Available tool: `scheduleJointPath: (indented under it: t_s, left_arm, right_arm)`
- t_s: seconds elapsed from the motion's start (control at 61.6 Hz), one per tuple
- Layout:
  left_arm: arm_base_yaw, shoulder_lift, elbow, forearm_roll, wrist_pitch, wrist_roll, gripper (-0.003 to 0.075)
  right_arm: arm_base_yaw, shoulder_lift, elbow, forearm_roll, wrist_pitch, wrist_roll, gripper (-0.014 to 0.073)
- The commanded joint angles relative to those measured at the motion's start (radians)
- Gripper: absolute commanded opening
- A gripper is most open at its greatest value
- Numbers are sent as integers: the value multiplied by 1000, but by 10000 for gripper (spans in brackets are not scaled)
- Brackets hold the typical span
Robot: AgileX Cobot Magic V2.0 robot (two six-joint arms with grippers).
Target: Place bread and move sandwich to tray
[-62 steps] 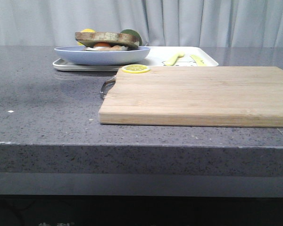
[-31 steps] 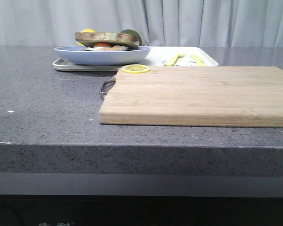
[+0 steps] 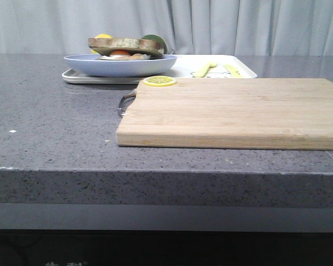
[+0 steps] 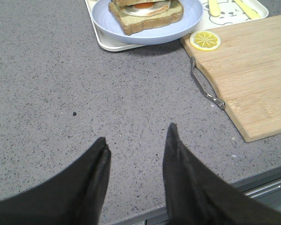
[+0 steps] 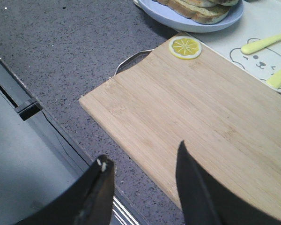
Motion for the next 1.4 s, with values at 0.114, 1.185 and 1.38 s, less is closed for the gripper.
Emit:
scheduleJointPath:
  t_s: [0.114, 1.185, 1.38]
  left_arm:
    - [-8, -3, -24, -12, -91, -12, 234]
    - [30, -101, 47, -12, -118, -12, -20]
    - [168, -297, 199, -12, -188, -12, -20]
  right_arm:
    - [-1, -8, -26, 19, -61, -4, 317]
    - [-1, -8, -26, 19, -60, -4, -71]
    - [-1, -8, -26, 19, -60, -4, -71]
